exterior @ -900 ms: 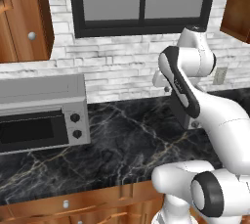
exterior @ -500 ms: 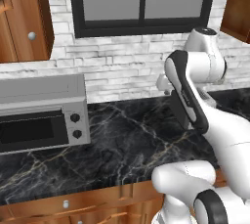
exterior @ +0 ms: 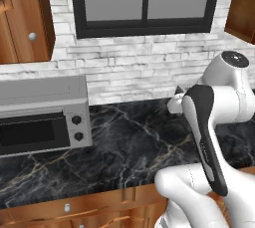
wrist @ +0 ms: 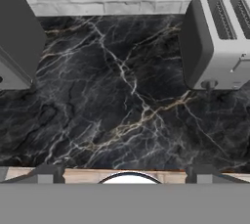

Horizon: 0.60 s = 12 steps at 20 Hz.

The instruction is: Four empty soda cans are scattered around the kitchen. Gather all the cans and cluster them next to the stove for recycling.

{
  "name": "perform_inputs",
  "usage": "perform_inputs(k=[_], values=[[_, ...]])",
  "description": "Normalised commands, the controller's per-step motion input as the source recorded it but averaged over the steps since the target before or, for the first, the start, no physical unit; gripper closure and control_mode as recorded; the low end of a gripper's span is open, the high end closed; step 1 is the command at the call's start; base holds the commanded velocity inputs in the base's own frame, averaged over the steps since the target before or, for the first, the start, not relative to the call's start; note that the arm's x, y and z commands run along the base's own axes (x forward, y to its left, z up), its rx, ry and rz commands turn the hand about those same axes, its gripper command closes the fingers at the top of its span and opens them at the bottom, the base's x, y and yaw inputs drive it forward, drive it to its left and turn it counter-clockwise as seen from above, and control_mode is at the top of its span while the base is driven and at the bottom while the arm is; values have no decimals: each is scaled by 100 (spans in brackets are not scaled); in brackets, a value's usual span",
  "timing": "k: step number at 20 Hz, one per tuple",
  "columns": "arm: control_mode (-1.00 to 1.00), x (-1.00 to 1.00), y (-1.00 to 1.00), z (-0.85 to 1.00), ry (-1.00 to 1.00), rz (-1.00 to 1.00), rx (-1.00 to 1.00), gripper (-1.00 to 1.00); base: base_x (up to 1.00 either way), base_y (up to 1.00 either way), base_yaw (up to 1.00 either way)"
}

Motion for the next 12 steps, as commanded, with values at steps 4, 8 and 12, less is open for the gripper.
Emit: perform_inputs(k=[4, 8, 12], values=[[-100, -43, 17, 0, 0, 0, 0, -100, 0, 0, 0], [-100, -42, 16, 0, 0, 0, 0, -100, 0, 0, 0], [-100, -53, 10, 0, 0, 0, 0, -100, 0, 0, 0]])
